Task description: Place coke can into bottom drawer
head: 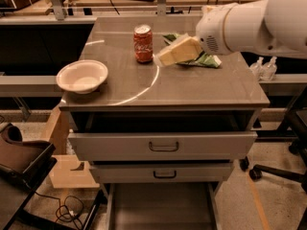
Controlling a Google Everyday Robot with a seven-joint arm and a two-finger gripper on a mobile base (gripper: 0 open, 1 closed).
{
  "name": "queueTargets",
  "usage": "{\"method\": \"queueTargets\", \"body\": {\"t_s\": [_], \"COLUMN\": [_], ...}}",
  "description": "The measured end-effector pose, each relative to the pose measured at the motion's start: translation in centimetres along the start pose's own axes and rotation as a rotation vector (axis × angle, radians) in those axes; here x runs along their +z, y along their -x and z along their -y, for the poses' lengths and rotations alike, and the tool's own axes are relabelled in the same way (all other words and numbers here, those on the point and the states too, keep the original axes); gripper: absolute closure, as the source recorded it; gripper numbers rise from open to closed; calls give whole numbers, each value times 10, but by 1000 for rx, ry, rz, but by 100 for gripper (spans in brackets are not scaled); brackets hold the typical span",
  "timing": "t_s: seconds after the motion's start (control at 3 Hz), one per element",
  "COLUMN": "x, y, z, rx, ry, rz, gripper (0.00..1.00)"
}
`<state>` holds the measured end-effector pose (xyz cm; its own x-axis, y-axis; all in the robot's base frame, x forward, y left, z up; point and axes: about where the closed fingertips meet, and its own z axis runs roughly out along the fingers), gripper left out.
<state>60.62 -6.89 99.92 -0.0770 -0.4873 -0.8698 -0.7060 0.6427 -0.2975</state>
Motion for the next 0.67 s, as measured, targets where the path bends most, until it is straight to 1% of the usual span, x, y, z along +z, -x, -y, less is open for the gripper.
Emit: {"method": "queueTargets", "body": {"t_s": [0.33, 0.67], "x": [1, 1], "y": [9, 9], "z": [7, 7], "rx": [-2, -3], "ry": [-35, -35], "rz": [28, 28], "gripper": [0, 0]}}
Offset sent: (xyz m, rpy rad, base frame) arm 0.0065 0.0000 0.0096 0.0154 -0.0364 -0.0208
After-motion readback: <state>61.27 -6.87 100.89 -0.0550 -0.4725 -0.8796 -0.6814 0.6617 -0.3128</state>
